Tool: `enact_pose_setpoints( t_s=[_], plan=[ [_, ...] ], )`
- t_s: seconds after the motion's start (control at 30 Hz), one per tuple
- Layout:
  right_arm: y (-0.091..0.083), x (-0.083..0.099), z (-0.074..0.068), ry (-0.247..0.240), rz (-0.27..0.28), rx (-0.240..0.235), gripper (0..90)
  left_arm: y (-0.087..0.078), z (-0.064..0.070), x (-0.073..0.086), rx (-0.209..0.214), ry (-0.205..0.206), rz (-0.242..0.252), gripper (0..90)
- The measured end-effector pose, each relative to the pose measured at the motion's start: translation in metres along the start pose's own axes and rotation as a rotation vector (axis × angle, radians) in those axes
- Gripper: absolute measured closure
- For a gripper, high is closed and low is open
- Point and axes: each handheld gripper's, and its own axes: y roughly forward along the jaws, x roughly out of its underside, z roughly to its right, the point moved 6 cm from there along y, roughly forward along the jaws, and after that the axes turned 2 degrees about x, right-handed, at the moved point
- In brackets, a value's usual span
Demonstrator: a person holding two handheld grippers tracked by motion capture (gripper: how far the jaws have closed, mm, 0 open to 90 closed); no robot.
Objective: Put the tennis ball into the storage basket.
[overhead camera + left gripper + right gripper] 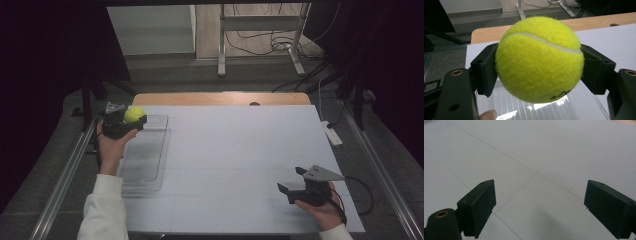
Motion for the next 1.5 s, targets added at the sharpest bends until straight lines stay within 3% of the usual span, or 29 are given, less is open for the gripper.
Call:
enact_pose_setpoints(
  t_s=[0.4, 0.7, 0.97, 1.5],
  plan=[
    [-0.001, 0.000, 0.000, 0.002, 0.001, 0.002, 10.8, 0.002, -0.006, 0.003, -0.003, -0.026, -0.013, 26.1],
    [-0.003, -0.002, -0.001, 0.001, 0.013, -0.001, 10.8, 0.016, -0.009, 0.010, -0.039, -0.024, -0.090, 26.1],
    [-0.001, -0.003, -0.002, 0.000, 0.013, -0.009, 10.8, 0.026, -0.010, 0.013, -0.044, -0.022, -0.139, 26.1],
    [-0.001, -0.002, -0.001, 0.011, 0.013, -0.011, 10.8, 0.035, -0.016, 0.020, -0.059, -0.024, -0.202, 26.1]
  ],
)
